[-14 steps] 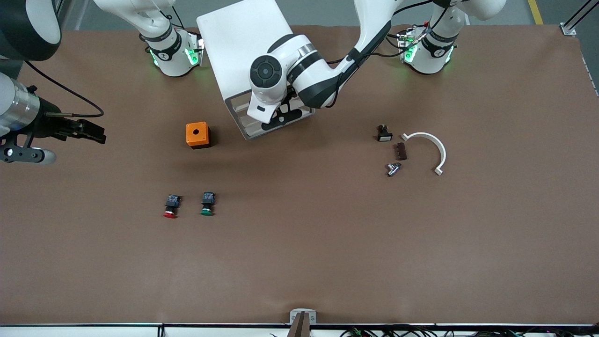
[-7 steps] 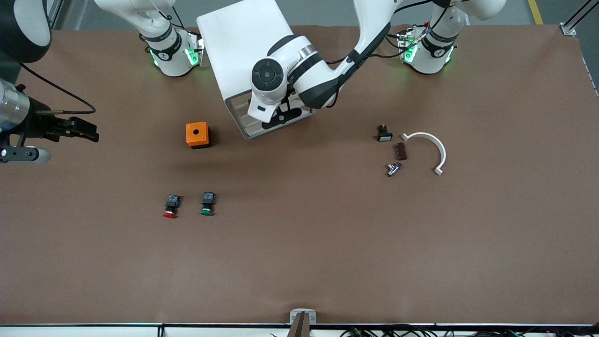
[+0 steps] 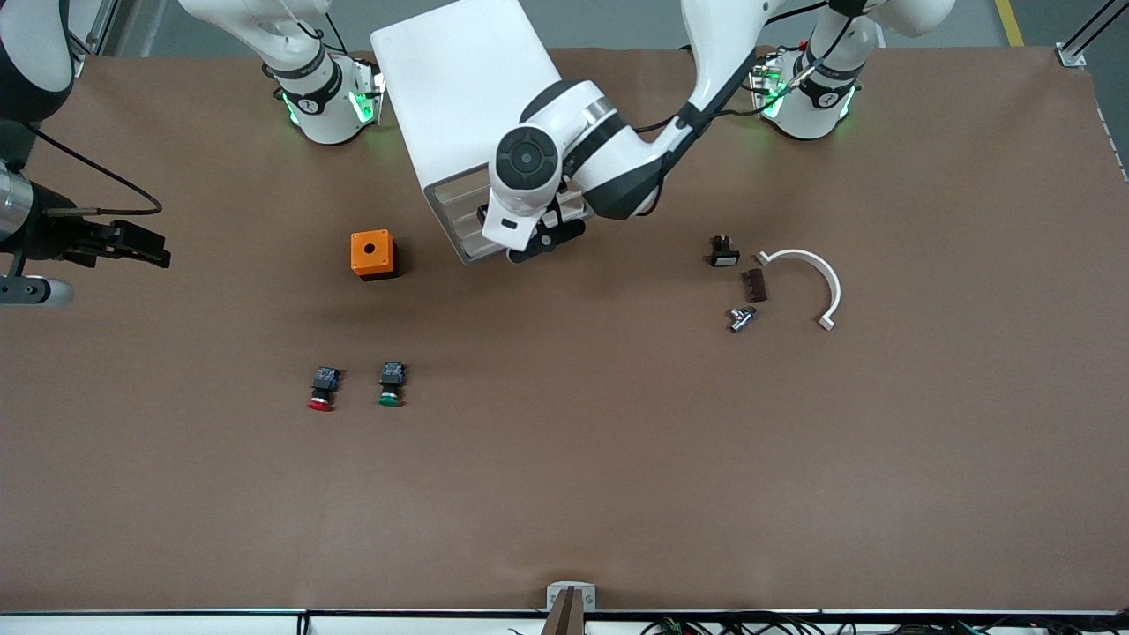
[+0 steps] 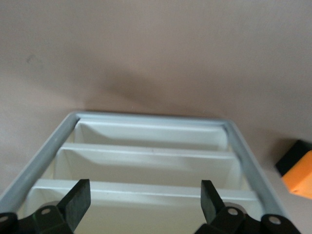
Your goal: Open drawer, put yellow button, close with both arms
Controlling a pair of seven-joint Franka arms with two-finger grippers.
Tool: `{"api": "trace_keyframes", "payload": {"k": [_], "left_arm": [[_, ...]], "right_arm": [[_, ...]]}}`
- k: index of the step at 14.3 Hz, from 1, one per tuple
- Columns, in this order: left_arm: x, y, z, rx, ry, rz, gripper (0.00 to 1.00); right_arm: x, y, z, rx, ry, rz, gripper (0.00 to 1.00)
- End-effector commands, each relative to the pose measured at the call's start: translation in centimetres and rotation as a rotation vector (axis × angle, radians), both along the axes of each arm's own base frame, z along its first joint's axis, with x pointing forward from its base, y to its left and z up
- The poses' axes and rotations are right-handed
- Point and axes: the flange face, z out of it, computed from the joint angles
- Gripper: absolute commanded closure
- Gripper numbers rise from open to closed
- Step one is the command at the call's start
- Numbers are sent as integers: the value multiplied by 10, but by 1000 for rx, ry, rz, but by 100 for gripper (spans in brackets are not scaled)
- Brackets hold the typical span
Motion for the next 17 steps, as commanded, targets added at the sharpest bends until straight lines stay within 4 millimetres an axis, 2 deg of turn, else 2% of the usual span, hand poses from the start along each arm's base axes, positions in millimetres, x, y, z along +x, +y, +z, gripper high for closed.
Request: {"api": "trace_keyframes", "payload": {"k": [1, 2, 4, 6, 9, 11, 17], "left_arm": [[20, 23, 31, -20, -36, 23, 1], [22, 29, 42, 0, -66, -2, 1], [38, 61, 63, 92, -118, -54, 1], [57, 91, 94, 93, -158, -73, 1], [93, 162, 158, 45, -212, -85, 1], [106, 214, 193, 34, -220, -136, 1], [122, 336, 247, 21, -199, -225, 1]], "right_arm": [[-2, -6, 3, -4, 5, 8, 0], [-2, -7, 3, -4, 5, 7, 0], [-2, -7, 3, -4, 5, 7, 0], [-2, -8, 4, -6, 1, 5, 0], [-1, -7, 4, -9, -1, 6, 0], [-1, -7, 4, -7, -4, 1, 0], [6, -7, 20, -11, -38, -7, 0]]}}
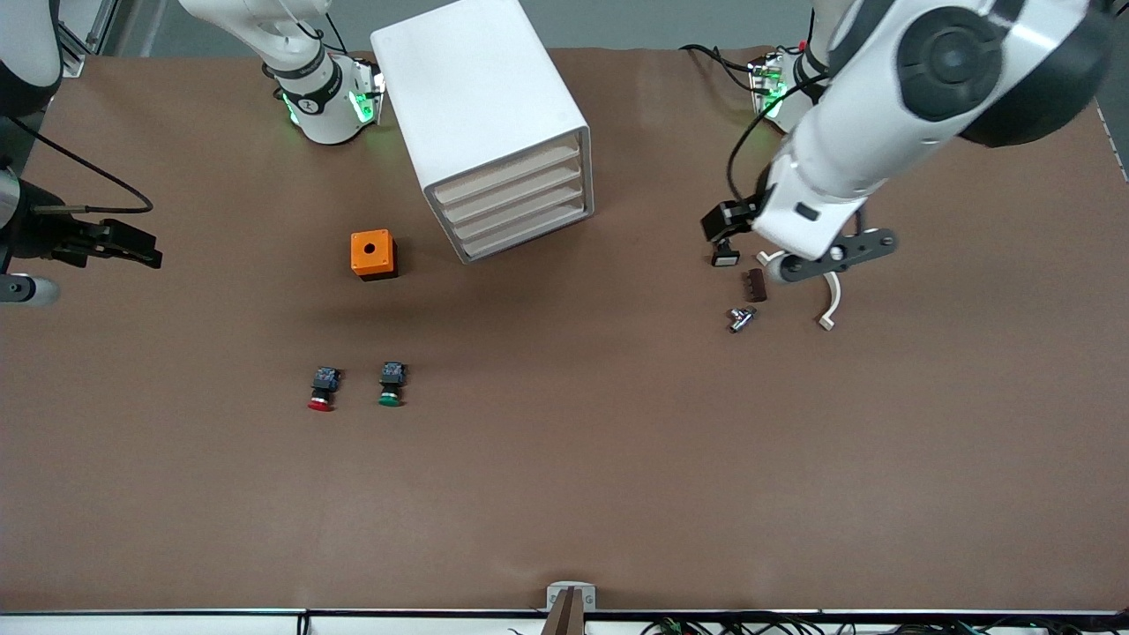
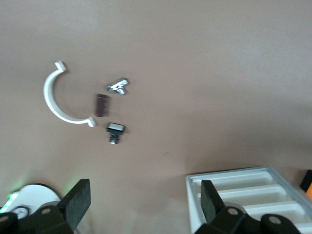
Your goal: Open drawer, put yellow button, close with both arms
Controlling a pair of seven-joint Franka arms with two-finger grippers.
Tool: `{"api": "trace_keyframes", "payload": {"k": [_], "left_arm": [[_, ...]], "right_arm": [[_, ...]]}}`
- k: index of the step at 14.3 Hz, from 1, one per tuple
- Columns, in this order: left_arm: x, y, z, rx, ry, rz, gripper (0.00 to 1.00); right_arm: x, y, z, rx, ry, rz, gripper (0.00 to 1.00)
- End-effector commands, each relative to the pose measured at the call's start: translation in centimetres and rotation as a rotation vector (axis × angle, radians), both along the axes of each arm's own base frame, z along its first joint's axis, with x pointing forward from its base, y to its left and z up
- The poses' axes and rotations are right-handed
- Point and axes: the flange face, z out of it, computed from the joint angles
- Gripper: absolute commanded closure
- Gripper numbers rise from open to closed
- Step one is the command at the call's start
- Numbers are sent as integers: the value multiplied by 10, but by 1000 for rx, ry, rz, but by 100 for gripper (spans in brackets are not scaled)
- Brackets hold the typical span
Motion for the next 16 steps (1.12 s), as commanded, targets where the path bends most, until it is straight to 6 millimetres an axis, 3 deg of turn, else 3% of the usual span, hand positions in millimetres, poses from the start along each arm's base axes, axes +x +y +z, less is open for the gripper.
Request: {"api": "trace_keyframes", "payload": {"k": [1, 7, 10, 16], "left_arm": [[-1, 50, 18, 3, -1, -32, 1], [6, 180, 42, -28, 4, -71, 1], [-6, 193, 42, -6, 2, -108, 1], [-8, 203, 24, 28, -13, -94, 1]], "right_arm": [[4, -4, 8, -12, -11, -2, 0], [5, -16, 9, -15, -16, -25, 0], [3, -36, 12, -9, -24, -58, 0], [3, -29, 12, -8, -21, -46, 0]]}}
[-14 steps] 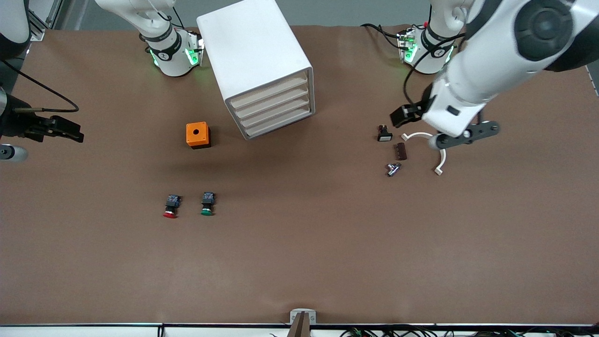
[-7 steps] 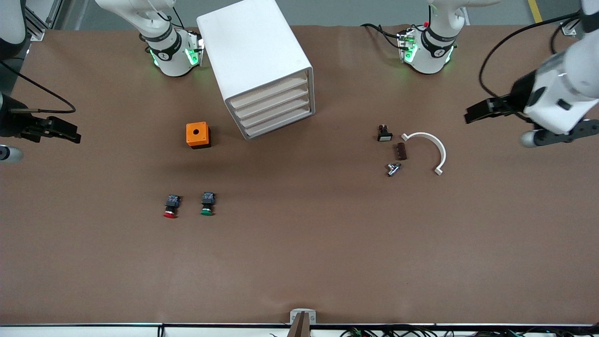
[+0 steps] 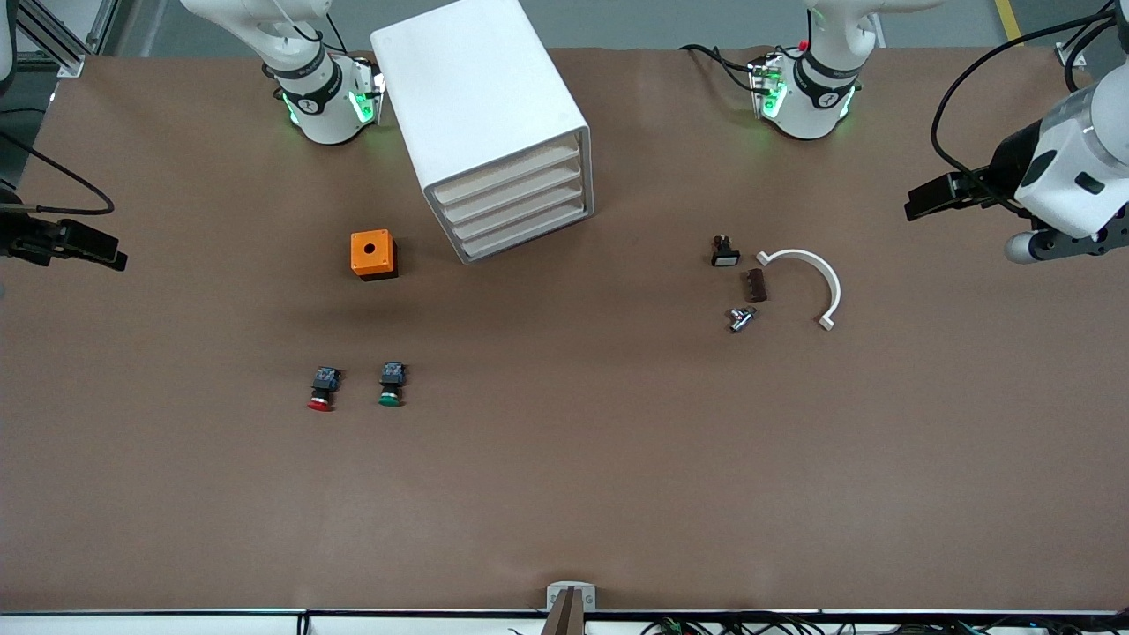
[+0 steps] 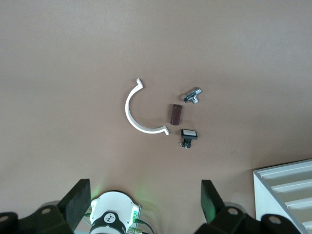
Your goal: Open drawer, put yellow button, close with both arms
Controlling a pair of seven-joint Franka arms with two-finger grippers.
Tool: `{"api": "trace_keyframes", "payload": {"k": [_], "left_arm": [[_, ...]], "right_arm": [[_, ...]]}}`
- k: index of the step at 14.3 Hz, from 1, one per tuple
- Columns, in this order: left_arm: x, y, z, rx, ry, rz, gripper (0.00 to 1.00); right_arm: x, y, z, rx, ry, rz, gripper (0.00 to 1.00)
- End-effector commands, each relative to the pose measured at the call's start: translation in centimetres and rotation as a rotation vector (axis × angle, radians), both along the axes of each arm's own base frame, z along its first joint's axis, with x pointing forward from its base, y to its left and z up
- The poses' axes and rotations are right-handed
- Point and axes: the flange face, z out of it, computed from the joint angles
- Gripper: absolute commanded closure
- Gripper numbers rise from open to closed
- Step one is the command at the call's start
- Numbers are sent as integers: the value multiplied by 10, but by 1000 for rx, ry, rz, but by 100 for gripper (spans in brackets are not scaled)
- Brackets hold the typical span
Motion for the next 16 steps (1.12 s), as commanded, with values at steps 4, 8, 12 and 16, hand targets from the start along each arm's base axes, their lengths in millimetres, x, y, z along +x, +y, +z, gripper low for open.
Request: {"api": "trace_keyframes", "payload": {"k": [4, 8, 12, 16], "left_arm": [[-16, 16, -21, 13, -90, -7, 1], [-3, 14, -9, 7, -222, -4, 1], [7, 14, 5, -1, -292, -3, 1], [17, 13, 16, -3, -320, -1, 1]], "right_arm": [[-2, 3, 0, 3, 11, 3, 0], [-19, 4, 9, 27, 0, -2, 0], [-41, 3, 13, 30, -7, -4, 0], [-55, 5, 23, 29, -28, -1, 0]]}}
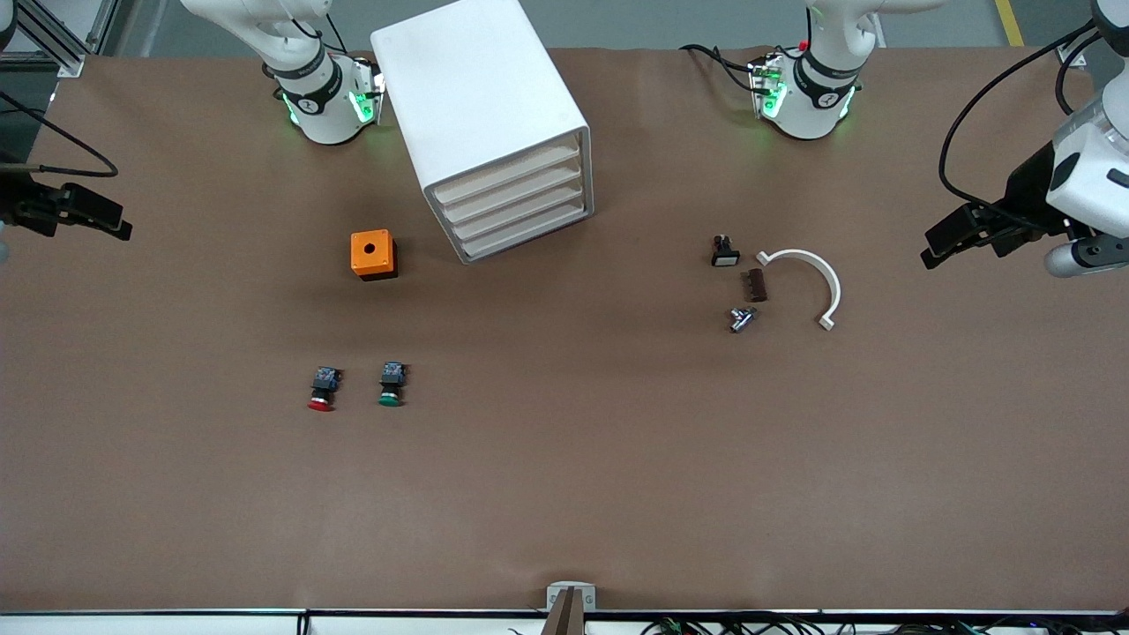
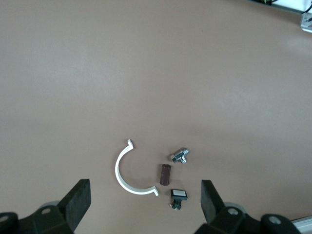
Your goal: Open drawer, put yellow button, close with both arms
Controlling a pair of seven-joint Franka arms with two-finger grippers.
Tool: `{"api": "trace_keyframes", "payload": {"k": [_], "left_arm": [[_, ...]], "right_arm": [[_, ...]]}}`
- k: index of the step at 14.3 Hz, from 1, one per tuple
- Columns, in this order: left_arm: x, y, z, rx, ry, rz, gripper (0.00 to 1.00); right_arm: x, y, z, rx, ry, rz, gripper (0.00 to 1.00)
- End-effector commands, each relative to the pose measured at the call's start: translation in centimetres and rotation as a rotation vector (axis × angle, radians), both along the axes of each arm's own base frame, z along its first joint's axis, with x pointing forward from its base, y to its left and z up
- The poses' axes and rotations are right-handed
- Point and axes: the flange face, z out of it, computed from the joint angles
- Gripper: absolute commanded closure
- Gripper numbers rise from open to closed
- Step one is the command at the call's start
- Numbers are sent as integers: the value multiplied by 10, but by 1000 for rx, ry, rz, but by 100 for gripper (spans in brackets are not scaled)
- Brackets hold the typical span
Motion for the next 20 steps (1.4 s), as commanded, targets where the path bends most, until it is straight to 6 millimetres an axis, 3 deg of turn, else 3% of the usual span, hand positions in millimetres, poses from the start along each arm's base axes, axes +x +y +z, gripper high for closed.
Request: {"api": "trace_keyframes", "payload": {"k": [1, 4, 8, 20], "left_arm": [[6, 2, 13, 21, -33, -19, 1], [10, 9, 15, 21, -40, -12, 1], [9, 23, 16, 29, -38, -64, 1], [8, 20, 18, 30, -43, -77, 0]], "right_arm": [[-18, 1, 4, 14, -28, -3, 0], [-35, 2, 2, 14, -76, -1, 0], [-37, 5, 4, 13, -86, 5, 0], [-51, 4, 26, 27, -129, -5, 0]]}}
